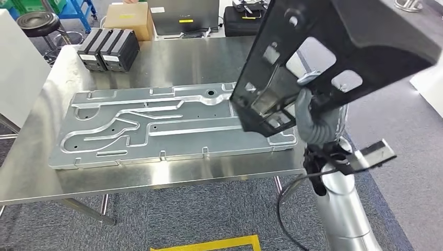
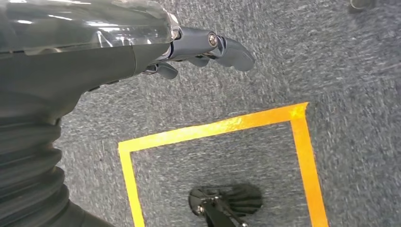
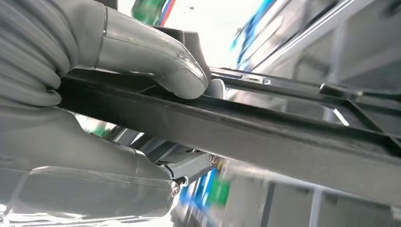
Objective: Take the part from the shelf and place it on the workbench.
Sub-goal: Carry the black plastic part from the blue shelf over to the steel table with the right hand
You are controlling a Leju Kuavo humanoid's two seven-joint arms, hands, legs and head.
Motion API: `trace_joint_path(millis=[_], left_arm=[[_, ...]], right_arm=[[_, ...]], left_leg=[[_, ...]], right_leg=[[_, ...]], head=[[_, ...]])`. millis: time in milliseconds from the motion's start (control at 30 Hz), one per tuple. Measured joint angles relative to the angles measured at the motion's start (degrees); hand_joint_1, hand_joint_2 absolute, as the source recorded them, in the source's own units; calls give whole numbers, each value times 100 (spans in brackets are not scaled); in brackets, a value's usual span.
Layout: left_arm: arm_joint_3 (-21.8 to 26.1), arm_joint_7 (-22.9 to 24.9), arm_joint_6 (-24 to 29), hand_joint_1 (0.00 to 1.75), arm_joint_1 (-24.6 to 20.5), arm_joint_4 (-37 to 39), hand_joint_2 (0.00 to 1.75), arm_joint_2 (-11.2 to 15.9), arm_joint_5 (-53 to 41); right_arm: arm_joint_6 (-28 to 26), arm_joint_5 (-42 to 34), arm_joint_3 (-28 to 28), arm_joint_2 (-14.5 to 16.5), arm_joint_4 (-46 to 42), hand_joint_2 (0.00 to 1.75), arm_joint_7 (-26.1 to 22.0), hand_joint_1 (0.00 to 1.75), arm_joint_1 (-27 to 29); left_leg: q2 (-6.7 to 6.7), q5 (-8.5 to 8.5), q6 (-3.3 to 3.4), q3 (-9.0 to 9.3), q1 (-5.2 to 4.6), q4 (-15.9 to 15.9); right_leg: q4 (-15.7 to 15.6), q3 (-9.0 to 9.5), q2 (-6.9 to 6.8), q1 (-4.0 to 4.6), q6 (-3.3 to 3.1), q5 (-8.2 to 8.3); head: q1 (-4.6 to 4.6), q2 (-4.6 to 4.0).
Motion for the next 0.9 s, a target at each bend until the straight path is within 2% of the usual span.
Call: trace_joint_path(millis=[33,67,100,133,233,300,367,400,433,467,533,567,600,700,767,800,867,900], left_arm=[[-11,5,-14,0,3,-1,175,-2,0],[-29,13,-29,0,1,-1,175,-3,0],[-55,20,-44,0,-7,-1,175,-4,0],[-88,26,-58,0,-20,-1,175,-5,0],[-191,36,-80,0,-35,-2,175,-3,-1],[-255,42,-69,0,-47,-3,175,4,-1],[-299,46,-53,0,-64,-4,175,9,0],[-313,47,-49,0,-68,-5,175,8,0],[-325,47,-47,0,-71,-7,175,6,0],[-337,47,-45,0,-74,-8,175,4,0],[-357,47,-37,0,-80,-8,175,13,0],[-368,46,-34,0,-81,-8,175,21,-1],[-379,47,-31,0,-82,-8,175,29,-1],[-398,48,-28,0,-76,-8,175,42,0],[-407,46,-27,0,-82,-8,175,43,0],[-411,45,-27,0,-90,-8,175,42,0],[-419,44,-29,0,-100,-8,175,39,0],[-420,42,-35,0,-98,-8,175,37,0]], right_arm=[[-163,177,-58,-36,255,175,41,175,-232],[-336,401,-106,-83,597,175,41,175,-516],[-540,703,-159,-143,1047,175,12,175,-837],[-776,1074,-209,-203,1552,175,-1,175,-1162],[-1529,2395,-262,-303,2969,175,245,175,-2052],[-1856,3211,-139,-288,3729,175,562,175,-2557],[-2031,3931,67,-231,4418,175,893,175,-2973],[-2072,4239,181,-186,4724,175,1038,175,-3130],[-2095,4496,297,-136,5001,175,1154,175,-3256],[-2106,4674,404,-88,5230,175,1231,175,-3353],[-2112,4821,559,-13,5565,175,1302,175,-3499],[-2118,4832,607,12,5686,175,1317,175,-3568],[-2129,4839,649,36,5797,175,1331,175,-3631],[-2166,4873,750,83,6045,175,1350,175,-3745],[-2177,4893,796,98,6134,175,1352,175,-3794],[-2182,4899,815,103,6176,175,1353,175,-3823],[-2169,4990,856,110,6276,175,1389,175,-3866],[-2125,5130,902,124,6347,175,1454,175,-3878]], left_leg=[[-6,-15,-10,17,-13,5],[-8,-27,-26,19,-28,13],[-6,-30,-47,9,-38,17],[-4,-28,-69,-4,-44,16],[-12,-70,-153,-38,-44,63],[-21,-313,-208,-254,-30,510],[-23,-628,-251,-665,-9,1291],[-23,-680,-265,-829,0,1562],[-22,-613,-271,-895,5,1621],[-22,-438,-267,-846,9,1443],[-26,17,-227,-524,6,665],[-30,154,-199,-373,-4,317],[-33,218,-173,-280,-14,103],[-41,203,-103,-233,-13,-13],[-45,205,-46,-197,18,-56],[-45,203,-22,-178,30,-71],[-48,183,5,-161,30,-69],[-51,171,8,-151,30,-65]], right_leg=[[-384,150,-6,18,-43,209],[-695,263,-15,34,-75,344],[-888,326,-22,49,-99,406],[-958,341,-28,60,-112,400],[-1048,369,-35,19,-172,436],[-1095,397,-34,-4,-217,459],[-1094,401,-18,7,-243,450],[-1090,407,-6,12,-247,441],[-1085,418,5,17,-248,429],[-1077,436,15,21,-243,410],[-1060,482,19,25,-218,358],[-1047,490,15,33,-201,335],[-1040,486,10,41,-180,321],[-1042,474,-2,56,-108,295],[-854,403,-6,55,-58,163],[-582,273,-6,48,-34,24],[197,-139,-5,26,3,-287],[513,-332,-6,12,18,-356]], head=[[0,0],[-1,0],[-1,0],[-1,0],[-1,0],[-2,0],[-2,0],[-2,0],[-2,0],[-2,0],[-2,0],[-2,0],[-2,0],[-2,0],[-1,0],[-1,0],[0,0],[0,0]])
